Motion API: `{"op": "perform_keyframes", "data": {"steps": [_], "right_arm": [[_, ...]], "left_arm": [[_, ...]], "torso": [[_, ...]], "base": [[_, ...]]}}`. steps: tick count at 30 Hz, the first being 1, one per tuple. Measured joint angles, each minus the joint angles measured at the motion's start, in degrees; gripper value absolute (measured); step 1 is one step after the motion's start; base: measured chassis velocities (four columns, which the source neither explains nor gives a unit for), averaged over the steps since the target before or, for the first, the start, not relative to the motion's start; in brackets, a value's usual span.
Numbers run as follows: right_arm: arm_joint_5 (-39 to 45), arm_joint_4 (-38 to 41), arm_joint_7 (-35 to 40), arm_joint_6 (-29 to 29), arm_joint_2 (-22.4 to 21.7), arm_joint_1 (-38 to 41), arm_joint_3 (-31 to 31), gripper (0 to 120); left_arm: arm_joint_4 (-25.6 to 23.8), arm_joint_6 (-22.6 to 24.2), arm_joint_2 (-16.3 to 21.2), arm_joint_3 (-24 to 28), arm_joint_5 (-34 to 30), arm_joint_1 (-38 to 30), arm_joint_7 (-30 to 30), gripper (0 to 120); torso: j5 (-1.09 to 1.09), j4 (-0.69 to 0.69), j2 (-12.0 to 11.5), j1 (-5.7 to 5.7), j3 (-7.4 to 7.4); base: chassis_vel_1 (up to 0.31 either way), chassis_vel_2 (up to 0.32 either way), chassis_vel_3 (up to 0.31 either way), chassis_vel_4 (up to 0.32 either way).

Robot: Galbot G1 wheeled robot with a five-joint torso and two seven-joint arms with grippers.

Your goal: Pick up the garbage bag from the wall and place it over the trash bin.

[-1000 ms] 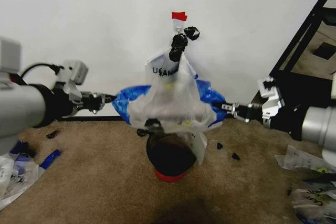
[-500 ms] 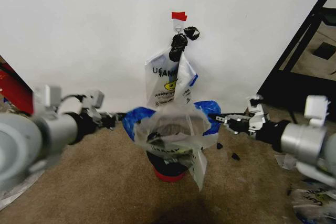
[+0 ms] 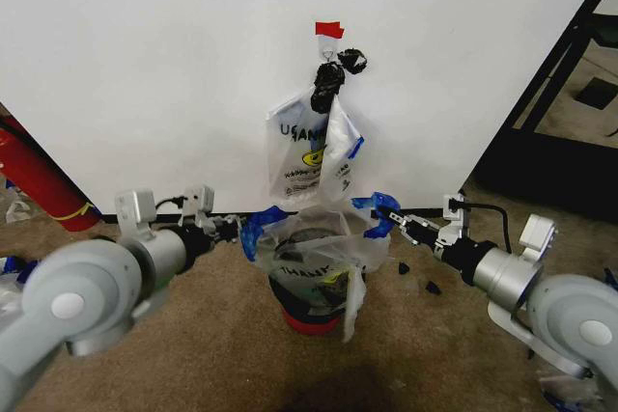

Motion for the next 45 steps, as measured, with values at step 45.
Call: {"op": "perform_keyframes", "data": {"steps": [45], "right_arm": [[-27.3, -10.8, -4.4, 6.5, 27.8, -17.3, -8.1, 0]], "left_arm": [[3.3, -3.0, -16.8, -2.2, 26.2, 28.1, 5.6, 0]], "torso": [[-0.01, -0.01, 0.0, 0.00, 0.01]], "base": [[0.000, 0.000, 0.000, 0.000]]}}
